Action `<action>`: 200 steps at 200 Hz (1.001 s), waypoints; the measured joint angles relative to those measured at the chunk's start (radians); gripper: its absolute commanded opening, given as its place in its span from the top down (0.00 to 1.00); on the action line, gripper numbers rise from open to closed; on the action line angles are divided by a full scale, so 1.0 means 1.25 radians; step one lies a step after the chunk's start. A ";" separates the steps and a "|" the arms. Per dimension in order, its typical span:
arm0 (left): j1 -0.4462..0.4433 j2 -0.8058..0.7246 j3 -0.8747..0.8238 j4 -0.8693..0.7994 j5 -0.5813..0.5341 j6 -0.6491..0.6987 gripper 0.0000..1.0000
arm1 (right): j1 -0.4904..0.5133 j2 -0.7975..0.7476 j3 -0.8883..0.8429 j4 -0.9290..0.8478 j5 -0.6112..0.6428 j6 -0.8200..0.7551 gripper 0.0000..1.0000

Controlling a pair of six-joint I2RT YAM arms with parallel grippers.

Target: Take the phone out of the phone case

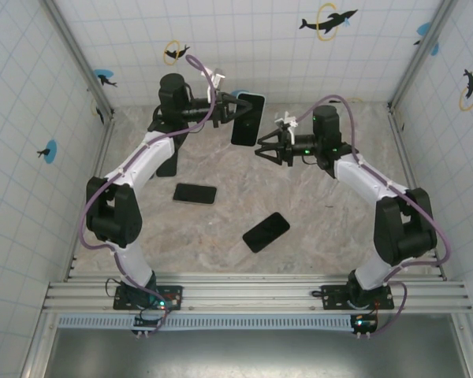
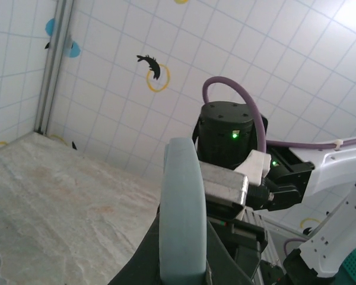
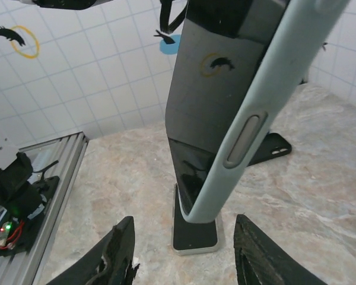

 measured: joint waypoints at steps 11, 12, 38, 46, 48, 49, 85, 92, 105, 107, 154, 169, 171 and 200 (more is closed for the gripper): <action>0.000 -0.003 0.000 0.004 0.004 -0.003 1.00 | 0.005 0.008 0.005 -0.003 -0.003 -0.014 0.61; 0.000 -0.003 0.000 0.005 0.005 -0.004 1.00 | 0.005 0.008 0.006 -0.003 -0.003 -0.013 0.61; 0.000 -0.006 -0.001 0.016 0.013 -0.013 1.00 | 0.008 0.016 0.013 -0.012 -0.008 -0.032 0.63; 0.000 -0.007 -0.004 0.020 0.016 -0.015 1.00 | 0.009 0.019 0.019 -0.013 -0.009 -0.034 0.63; 0.000 -0.007 -0.005 0.021 0.016 -0.016 1.00 | 0.009 0.019 0.020 -0.013 -0.009 -0.035 0.63; 0.000 -0.008 -0.005 0.022 0.016 -0.016 1.00 | 0.009 0.019 0.020 -0.013 -0.009 -0.036 0.63; 0.000 -0.008 -0.016 0.033 0.019 -0.025 1.00 | 0.009 0.020 0.030 -0.012 -0.018 -0.039 0.65; 0.000 -0.008 -0.016 0.035 0.019 -0.028 1.00 | 0.009 0.020 0.030 -0.012 -0.020 -0.039 0.66; 0.000 -0.008 -0.016 0.042 0.019 -0.034 1.00 | 0.009 0.023 0.030 -0.012 -0.021 -0.037 0.68; 0.000 -0.008 -0.016 0.044 0.019 -0.036 1.00 | 0.009 0.023 0.031 -0.012 -0.021 -0.037 0.68; 0.000 -0.008 -0.026 0.053 0.018 -0.045 1.00 | 0.009 0.041 0.032 -0.014 -0.029 -0.038 0.74; 0.001 -0.008 -0.026 0.060 0.018 -0.052 1.00 | 0.010 0.042 0.034 -0.014 -0.030 -0.037 0.74; 0.001 -0.008 -0.026 0.062 0.018 -0.054 1.00 | 0.010 0.042 0.035 -0.013 -0.030 -0.036 0.74; 0.001 -0.008 -0.026 0.070 0.019 -0.061 1.00 | 0.012 0.043 0.036 -0.006 -0.039 -0.022 0.74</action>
